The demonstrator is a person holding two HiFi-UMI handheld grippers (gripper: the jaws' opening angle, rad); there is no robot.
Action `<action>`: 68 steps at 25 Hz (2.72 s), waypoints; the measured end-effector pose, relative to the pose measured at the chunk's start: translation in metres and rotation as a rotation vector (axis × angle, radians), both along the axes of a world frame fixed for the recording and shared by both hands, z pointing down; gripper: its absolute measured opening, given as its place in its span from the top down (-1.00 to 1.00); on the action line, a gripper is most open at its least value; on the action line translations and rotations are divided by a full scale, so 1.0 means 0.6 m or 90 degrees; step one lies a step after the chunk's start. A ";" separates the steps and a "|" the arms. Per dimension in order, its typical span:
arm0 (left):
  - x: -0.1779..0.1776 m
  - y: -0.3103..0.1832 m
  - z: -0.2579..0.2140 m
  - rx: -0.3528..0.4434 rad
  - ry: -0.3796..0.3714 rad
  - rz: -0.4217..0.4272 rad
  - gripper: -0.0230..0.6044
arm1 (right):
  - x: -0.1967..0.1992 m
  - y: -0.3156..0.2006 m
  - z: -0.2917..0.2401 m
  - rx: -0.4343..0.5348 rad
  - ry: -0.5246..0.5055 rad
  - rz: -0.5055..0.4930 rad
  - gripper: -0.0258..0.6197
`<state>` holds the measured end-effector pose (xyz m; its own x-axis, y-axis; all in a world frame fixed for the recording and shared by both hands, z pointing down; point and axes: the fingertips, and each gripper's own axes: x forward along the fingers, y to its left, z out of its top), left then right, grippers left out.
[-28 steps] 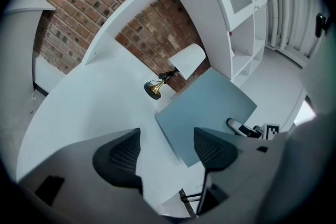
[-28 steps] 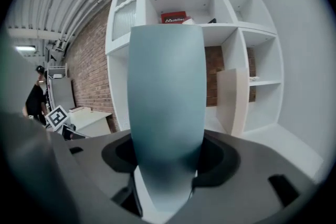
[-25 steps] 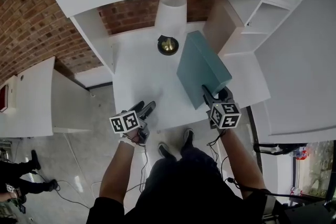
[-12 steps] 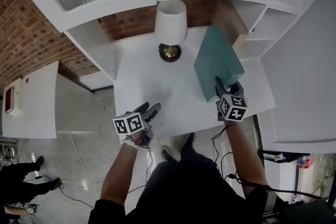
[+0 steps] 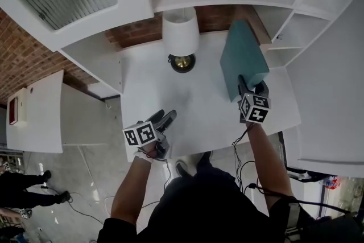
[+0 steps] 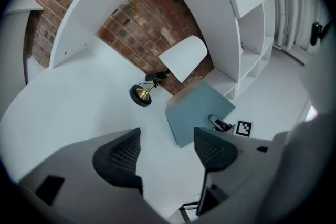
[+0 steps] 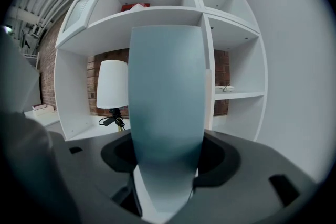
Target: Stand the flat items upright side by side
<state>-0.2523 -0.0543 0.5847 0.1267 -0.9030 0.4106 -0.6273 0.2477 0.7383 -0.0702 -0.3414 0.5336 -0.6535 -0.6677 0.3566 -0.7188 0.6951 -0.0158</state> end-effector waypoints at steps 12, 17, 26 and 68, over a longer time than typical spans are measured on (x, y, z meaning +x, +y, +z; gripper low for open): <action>-0.004 -0.059 -0.028 0.006 -0.010 0.008 -0.09 | -0.047 -0.085 0.024 0.008 0.006 -0.016 0.03; -0.007 -0.066 -0.025 -0.002 -0.013 0.006 -0.09 | -0.063 -0.102 0.023 0.027 0.004 -0.019 0.00; 0.018 -0.080 -0.010 -0.009 -0.005 0.028 -0.09 | -0.024 -0.070 0.020 0.023 -0.008 0.019 -0.07; -0.018 -0.086 -0.065 -0.032 -0.295 -0.020 0.07 | -0.082 -0.023 0.022 -0.026 -0.049 -0.061 0.42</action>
